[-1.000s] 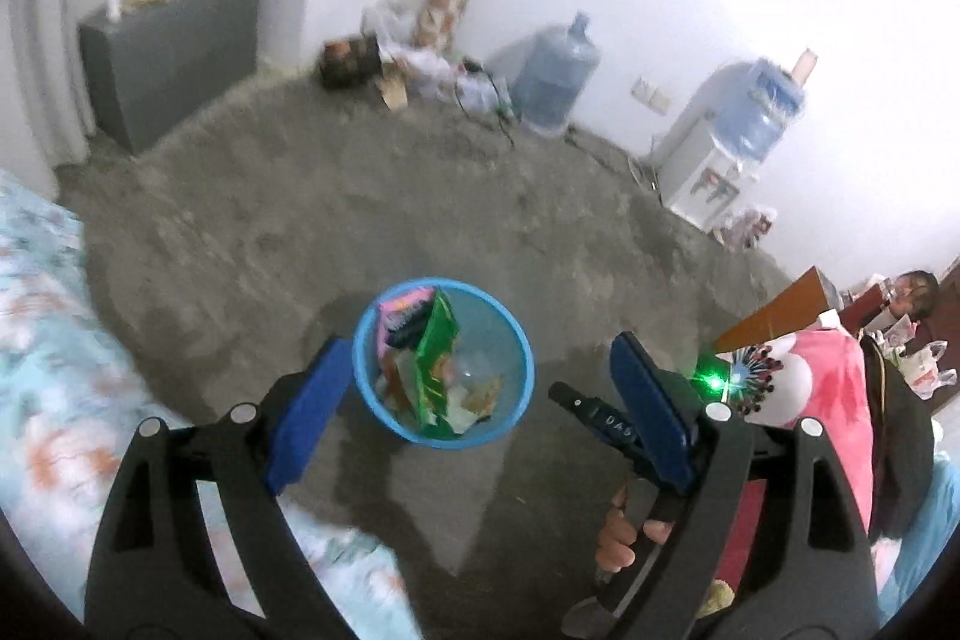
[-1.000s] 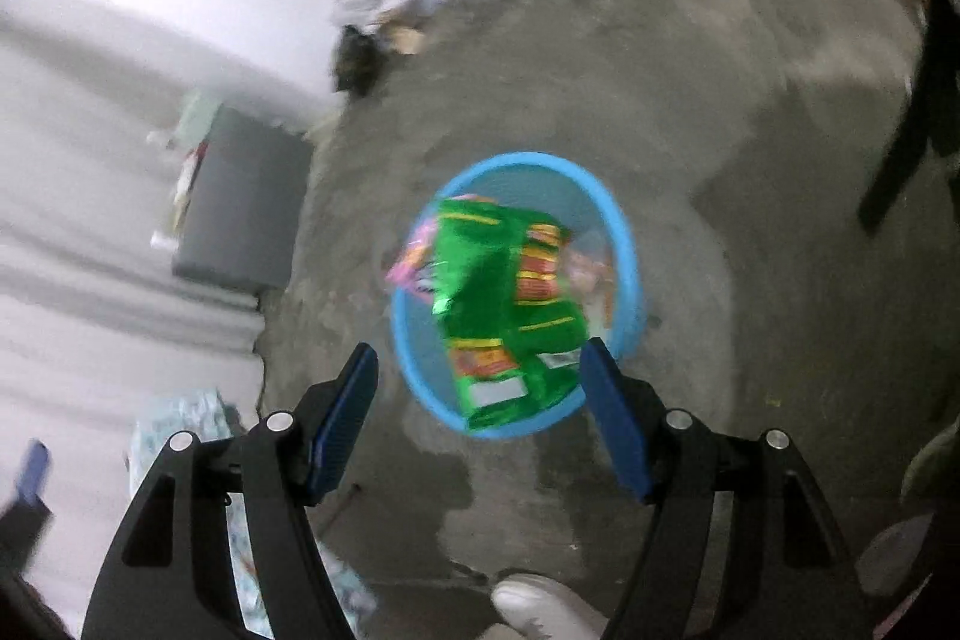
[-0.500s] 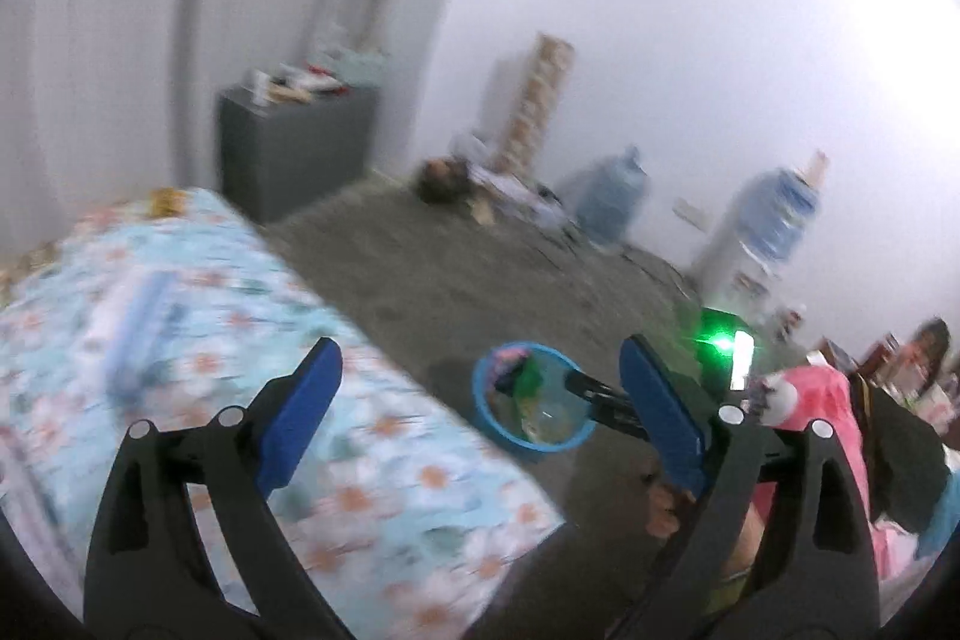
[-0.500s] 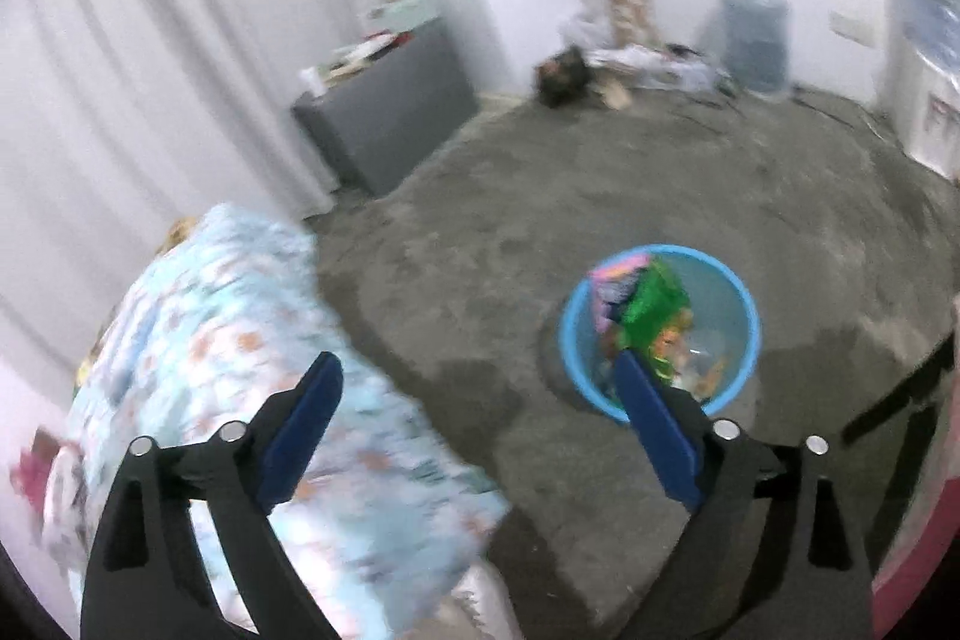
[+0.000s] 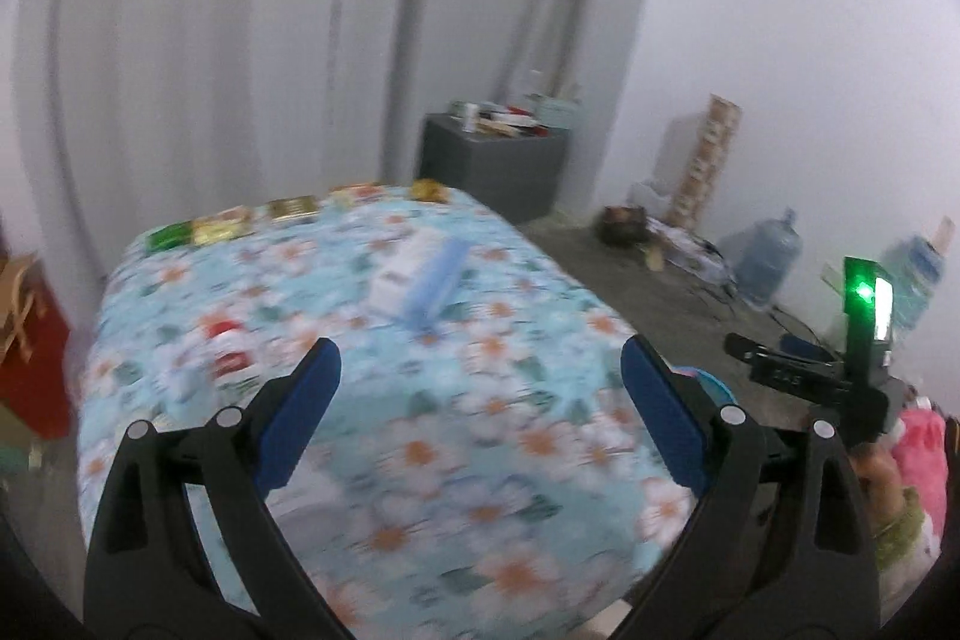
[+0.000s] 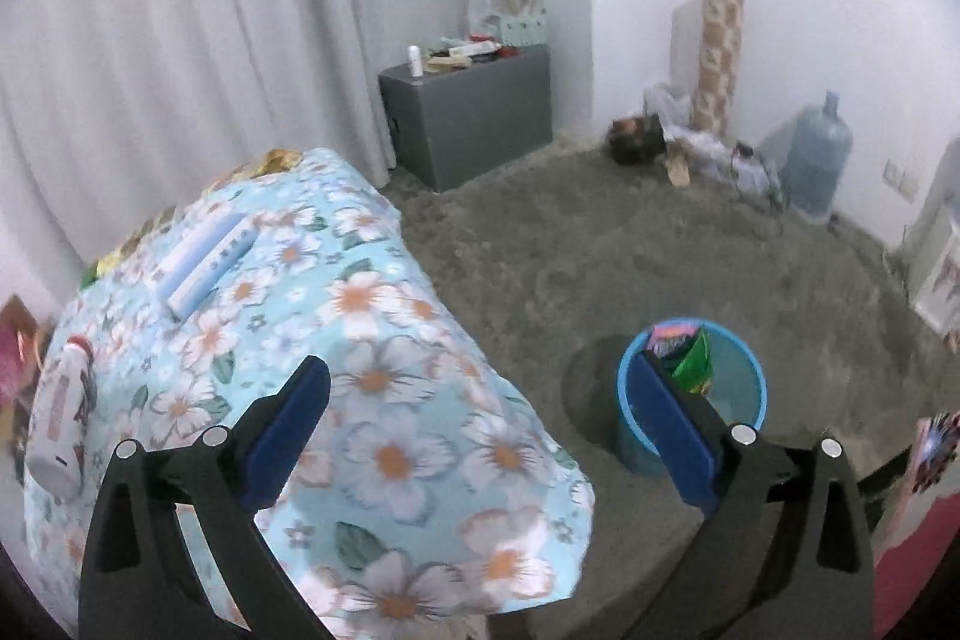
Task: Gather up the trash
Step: 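Move both tools back over the quilt toward the white milk bottle, then close the right tool around the white AD milk bottle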
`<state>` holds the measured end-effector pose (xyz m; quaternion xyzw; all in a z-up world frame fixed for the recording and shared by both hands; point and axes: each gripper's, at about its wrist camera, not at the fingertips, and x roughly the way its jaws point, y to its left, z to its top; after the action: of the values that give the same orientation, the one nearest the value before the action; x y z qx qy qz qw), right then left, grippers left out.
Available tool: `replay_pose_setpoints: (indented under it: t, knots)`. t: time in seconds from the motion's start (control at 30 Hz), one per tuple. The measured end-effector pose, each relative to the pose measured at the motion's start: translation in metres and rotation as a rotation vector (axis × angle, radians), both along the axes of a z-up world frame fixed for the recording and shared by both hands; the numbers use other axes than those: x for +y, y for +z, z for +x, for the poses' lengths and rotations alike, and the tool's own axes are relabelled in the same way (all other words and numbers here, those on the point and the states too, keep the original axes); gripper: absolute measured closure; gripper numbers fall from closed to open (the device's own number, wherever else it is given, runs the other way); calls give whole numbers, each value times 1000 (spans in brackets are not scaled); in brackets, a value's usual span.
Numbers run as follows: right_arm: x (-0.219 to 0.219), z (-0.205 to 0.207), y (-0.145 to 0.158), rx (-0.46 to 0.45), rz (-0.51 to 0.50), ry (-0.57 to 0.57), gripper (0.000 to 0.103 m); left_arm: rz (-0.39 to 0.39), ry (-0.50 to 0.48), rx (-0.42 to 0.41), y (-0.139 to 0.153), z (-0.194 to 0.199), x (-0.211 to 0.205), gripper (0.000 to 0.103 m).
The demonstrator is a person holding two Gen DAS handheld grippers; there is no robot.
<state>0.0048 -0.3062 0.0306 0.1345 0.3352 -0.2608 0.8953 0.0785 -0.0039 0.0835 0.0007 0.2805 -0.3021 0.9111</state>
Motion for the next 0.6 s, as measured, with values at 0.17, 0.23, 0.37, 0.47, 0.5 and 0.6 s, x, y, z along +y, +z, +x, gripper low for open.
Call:
replay_pose_setpoints:
  t: [0.17, 0.23, 0.37, 0.47, 0.5, 0.6]
  knots:
    - [28, 16, 5, 13, -45, 85, 6, 8, 136, 17, -18, 5, 45, 12]
    - [35, 22, 4, 0, -3, 137, 6, 22, 190, 22, -24, 8, 62, 12]
    - [45, 35, 4, -35, 146, 233, 6, 13, 269, 41, -35, 10, 91, 12]
    - [56, 50, 0, -34, 280, 329, 6, -2, 327, 64, -43, 10, 111, 12]
    - [62, 58, -4, -24, 343, 382, 6, -10, 340, 75, -45, 10, 116, 12]
    - [79, 74, -11, -1, 429, 459, 6, -52, 360, 132, -56, 14, 131, 12]
